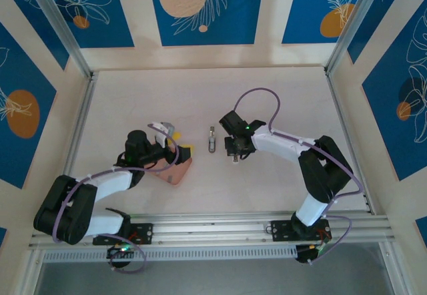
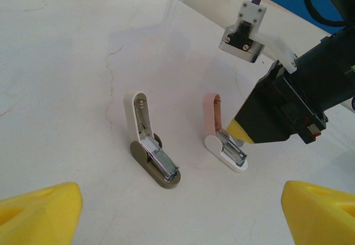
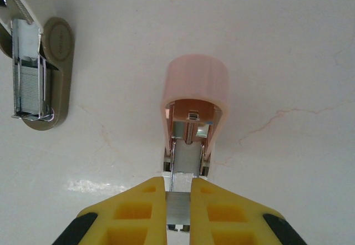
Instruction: Load the staples into the stapler
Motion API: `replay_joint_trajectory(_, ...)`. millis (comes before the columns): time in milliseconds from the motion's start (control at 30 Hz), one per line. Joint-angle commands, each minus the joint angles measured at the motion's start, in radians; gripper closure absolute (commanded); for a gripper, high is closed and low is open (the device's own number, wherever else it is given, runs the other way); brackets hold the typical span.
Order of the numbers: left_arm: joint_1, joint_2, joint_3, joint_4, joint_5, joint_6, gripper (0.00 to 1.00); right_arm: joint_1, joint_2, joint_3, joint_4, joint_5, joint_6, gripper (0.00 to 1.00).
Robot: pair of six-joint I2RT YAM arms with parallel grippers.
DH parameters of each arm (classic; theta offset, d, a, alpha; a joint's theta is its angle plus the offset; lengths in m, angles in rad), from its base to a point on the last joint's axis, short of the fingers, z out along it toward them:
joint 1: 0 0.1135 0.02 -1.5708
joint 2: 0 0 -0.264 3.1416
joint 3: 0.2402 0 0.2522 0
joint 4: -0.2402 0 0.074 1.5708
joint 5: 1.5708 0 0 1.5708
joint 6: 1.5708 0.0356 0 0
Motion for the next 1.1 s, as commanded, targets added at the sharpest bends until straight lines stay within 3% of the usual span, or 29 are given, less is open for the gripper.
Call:
replay_joint_trajectory(0, -0.011, 0.005, 0.020, 0.008, 0.028, -0.004, 0.08, -0.002, 0.010, -0.002, 0.001, -0.006, 0.015, 0.86)
replay_joint_trajectory(1067, -0.011, 0.008, 0.020, 0.007, 0.030, -0.002, 0.08, -0.005, 0.031, -0.021, -0.004, -0.007, 0.037, 0.86)
